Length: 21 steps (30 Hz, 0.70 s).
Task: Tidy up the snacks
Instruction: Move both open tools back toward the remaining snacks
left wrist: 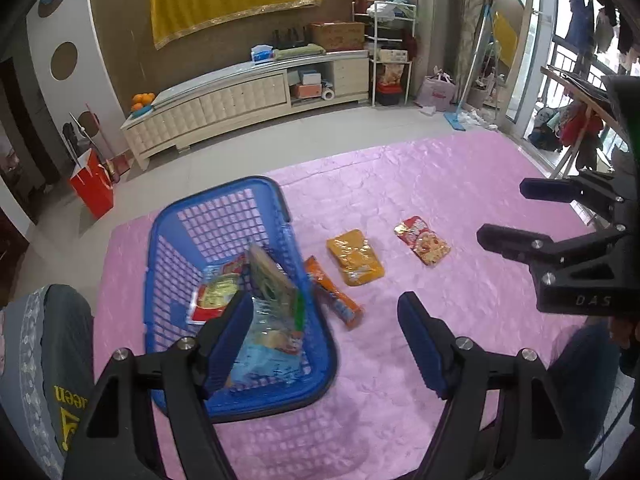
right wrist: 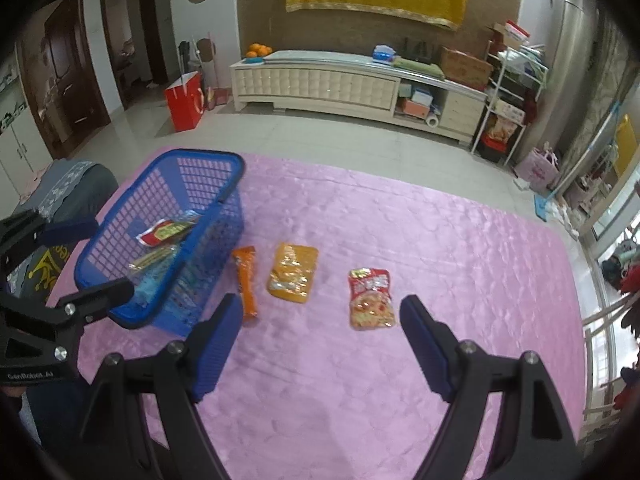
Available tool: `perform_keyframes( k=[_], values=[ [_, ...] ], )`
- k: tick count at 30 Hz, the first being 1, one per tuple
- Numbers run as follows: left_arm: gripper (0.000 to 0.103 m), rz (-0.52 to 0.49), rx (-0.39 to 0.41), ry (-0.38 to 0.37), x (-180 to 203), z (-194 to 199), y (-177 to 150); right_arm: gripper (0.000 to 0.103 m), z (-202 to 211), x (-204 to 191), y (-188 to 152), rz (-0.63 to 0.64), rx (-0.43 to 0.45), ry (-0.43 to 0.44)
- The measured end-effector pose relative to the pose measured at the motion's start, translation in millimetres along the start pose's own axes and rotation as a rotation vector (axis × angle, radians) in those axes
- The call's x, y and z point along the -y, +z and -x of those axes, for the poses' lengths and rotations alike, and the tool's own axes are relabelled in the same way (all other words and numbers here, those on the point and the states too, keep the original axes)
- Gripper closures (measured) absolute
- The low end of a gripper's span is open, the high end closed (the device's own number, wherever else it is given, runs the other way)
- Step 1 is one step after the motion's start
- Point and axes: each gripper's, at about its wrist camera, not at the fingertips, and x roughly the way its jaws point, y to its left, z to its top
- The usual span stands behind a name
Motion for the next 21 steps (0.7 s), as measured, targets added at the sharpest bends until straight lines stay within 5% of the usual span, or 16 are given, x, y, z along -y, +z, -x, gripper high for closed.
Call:
perform_keyframes(
  k=[10,16,21],
  values=[
    [0.031,0.070,0.014,0.087,34.4,-32.3,-9.1,0.019,-12.1,47.6,-15.0,-0.005,0.078,-0.008],
    [0.046,0.129,-0.005,0.131,54.9,-58.5,-10.6,0.019,-44.3,75.9,-21.4,-0.070,0.066,0.029],
    [0.046,0.136,-0.040,0.172,67.4,-86.3,-20.9,0.019,-76.5,83.5,-30.1,-0.070,0.031,0.017]
  ],
)
